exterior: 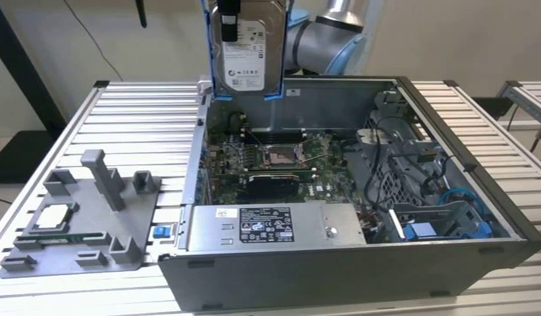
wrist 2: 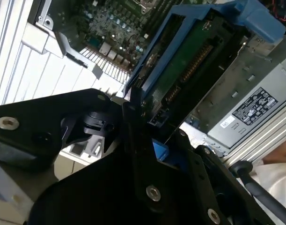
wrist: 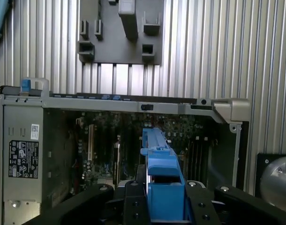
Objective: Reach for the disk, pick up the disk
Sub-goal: 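Pick up the disk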
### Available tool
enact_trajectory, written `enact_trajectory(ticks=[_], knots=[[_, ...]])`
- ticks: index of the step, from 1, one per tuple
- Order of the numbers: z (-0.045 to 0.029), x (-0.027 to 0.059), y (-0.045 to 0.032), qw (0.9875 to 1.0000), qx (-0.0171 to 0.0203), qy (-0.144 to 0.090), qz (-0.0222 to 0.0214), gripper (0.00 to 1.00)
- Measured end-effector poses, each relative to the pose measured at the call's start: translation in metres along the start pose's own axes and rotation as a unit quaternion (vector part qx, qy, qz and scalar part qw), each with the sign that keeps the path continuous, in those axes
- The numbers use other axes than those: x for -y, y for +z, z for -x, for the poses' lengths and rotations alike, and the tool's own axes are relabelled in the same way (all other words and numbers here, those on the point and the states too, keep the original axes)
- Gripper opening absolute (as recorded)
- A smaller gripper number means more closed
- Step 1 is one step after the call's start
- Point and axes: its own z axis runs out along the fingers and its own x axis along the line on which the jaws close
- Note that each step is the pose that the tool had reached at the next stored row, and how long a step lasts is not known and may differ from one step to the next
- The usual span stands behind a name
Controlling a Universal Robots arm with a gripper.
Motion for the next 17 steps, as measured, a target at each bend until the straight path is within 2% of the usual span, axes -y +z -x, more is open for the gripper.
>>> enact_trajectory(ticks=[3,6,7,10,13,17], knots=[[-0.0002,0.0085,-0.001,1.0,-0.0001,0.0,0.0002,0.0],[-0.0002,0.0134,-0.0092,1.0,0.0,0.0,0.0012,0.0],[-0.0003,0.0177,-0.0161,1.0,0.0,-0.001,0.0014,0.0],[-0.0005,0.0285,-0.0236,1.0,0.0,-0.001,0.0016,0.0],[-0.0009,0.0419,-0.0279,1.0,0.0,-0.002,0.0018,0.0],[-0.0015,0.0601,-0.0301,1.0,0.0,-0.003,0.0023,0.0]])
